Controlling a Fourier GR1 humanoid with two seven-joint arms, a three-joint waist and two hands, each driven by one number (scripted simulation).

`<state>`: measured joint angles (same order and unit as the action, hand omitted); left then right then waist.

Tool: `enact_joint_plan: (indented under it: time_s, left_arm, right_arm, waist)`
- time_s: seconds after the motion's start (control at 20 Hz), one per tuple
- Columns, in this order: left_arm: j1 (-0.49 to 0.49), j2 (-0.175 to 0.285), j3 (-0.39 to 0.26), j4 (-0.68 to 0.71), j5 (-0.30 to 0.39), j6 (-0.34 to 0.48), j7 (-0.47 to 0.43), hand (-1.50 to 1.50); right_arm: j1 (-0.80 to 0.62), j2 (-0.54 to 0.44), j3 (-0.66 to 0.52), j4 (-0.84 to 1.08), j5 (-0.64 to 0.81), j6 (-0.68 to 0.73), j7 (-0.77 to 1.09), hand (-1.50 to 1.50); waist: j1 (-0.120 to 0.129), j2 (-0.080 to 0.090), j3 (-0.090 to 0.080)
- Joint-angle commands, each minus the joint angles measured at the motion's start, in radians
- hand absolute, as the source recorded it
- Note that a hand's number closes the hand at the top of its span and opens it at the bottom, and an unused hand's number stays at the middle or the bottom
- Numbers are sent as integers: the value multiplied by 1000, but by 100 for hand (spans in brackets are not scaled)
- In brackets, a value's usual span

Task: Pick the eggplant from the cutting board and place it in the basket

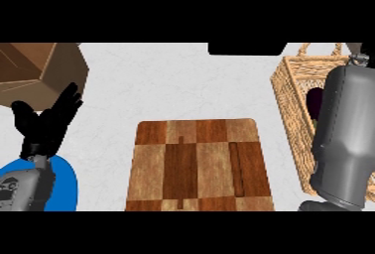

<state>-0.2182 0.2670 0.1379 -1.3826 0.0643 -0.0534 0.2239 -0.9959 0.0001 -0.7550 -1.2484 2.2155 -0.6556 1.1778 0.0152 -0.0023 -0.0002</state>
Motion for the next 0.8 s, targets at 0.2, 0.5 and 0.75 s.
enact_joint_plan:
  time_s: [0.2, 0.5, 0.75]
  left_arm:
    - [-5, 20, 18, -16, 21, -17, 28, 0]
    - [-8, 11, 13, 13, 1, 1, 17, 0]
    - [6, -1, 9, 19, -3, 7, 5, 0]
  right_arm:
    - [67, 0, 90, -327, -35, -39, 216, -150]
    - [232, 0, 243, -517, -198, 148, 220, -150]
    - [436, 0, 391, -698, -305, 199, 240, -150]
  waist:
    - [3, -14, -1]
    - [-7, -21, -1]
    - [-20, -20, 0]
